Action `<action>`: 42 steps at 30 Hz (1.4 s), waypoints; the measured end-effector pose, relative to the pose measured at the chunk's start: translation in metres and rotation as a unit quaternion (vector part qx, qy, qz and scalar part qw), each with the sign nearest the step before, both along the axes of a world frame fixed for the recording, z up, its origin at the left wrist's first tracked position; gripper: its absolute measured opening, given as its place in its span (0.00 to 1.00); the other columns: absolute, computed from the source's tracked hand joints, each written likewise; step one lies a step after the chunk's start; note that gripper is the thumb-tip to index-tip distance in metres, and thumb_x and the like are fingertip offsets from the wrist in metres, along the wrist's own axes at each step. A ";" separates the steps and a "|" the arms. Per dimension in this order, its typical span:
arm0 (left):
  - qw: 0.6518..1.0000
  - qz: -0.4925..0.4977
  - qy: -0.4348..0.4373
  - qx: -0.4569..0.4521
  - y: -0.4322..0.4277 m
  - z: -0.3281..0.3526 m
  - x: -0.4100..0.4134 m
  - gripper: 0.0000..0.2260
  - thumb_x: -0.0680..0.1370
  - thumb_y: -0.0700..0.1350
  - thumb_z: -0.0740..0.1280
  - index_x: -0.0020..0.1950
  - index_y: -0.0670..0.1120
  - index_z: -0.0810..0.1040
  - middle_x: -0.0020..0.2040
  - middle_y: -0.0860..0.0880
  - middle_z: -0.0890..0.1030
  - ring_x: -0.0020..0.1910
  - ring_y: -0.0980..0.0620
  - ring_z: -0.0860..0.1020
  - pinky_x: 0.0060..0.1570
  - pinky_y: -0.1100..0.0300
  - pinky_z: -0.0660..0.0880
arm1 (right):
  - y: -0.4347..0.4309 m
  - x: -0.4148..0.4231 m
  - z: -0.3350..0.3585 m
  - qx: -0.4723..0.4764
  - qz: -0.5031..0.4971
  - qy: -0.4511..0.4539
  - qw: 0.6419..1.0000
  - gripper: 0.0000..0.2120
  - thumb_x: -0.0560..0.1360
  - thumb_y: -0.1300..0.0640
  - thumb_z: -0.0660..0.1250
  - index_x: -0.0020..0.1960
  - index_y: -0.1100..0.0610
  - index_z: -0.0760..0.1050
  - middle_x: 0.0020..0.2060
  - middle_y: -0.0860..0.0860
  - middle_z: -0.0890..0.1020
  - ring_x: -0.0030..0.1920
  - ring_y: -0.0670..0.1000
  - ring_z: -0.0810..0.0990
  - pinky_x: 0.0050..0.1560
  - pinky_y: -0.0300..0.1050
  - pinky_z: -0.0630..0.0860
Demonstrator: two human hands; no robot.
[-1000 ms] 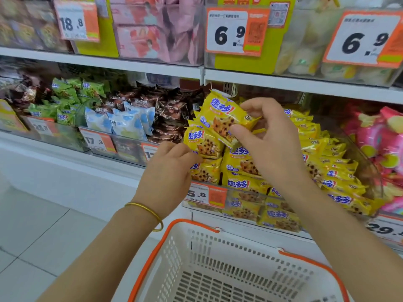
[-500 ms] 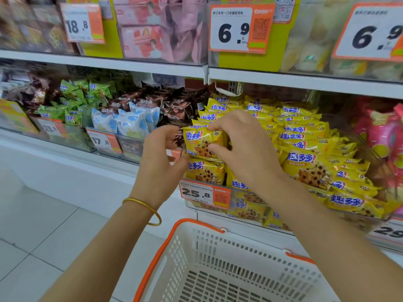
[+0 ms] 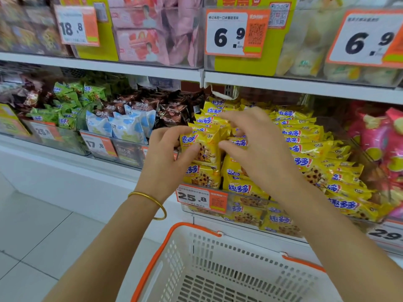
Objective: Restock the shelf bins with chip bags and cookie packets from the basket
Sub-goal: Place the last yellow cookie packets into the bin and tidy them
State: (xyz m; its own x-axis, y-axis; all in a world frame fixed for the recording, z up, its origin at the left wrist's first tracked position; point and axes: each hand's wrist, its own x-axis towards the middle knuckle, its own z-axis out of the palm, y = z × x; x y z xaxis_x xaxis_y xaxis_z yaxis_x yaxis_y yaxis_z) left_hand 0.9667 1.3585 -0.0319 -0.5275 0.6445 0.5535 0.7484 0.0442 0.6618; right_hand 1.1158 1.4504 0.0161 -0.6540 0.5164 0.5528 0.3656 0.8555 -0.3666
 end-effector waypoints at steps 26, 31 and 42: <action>0.938 0.123 0.320 -0.048 0.025 -0.005 0.024 0.17 0.76 0.53 0.59 0.56 0.43 0.76 0.55 0.40 0.75 0.54 0.39 0.72 0.50 0.47 0.73 | 0.016 0.020 -0.047 0.231 -0.137 -0.026 0.963 0.23 0.75 0.44 0.56 0.60 0.56 0.77 0.55 0.52 0.80 0.58 0.55 0.78 0.67 0.57 0.66; 0.920 0.137 0.365 -0.047 0.022 -0.020 0.029 0.18 0.77 0.51 0.60 0.61 0.41 0.75 0.59 0.38 0.75 0.60 0.36 0.72 0.60 0.43 0.71 | 0.014 0.018 -0.049 0.234 -0.158 -0.019 0.959 0.22 0.75 0.44 0.57 0.60 0.56 0.77 0.55 0.52 0.80 0.57 0.56 0.78 0.66 0.58 0.67; 0.928 0.108 0.353 -0.046 0.022 -0.011 0.020 0.17 0.80 0.53 0.56 0.60 0.44 0.76 0.61 0.41 0.77 0.62 0.39 0.72 0.62 0.39 0.68 | 0.016 0.019 -0.039 0.247 -0.158 -0.084 0.952 0.29 0.76 0.35 0.50 0.60 0.53 0.77 0.53 0.50 0.79 0.56 0.56 0.76 0.66 0.62 0.63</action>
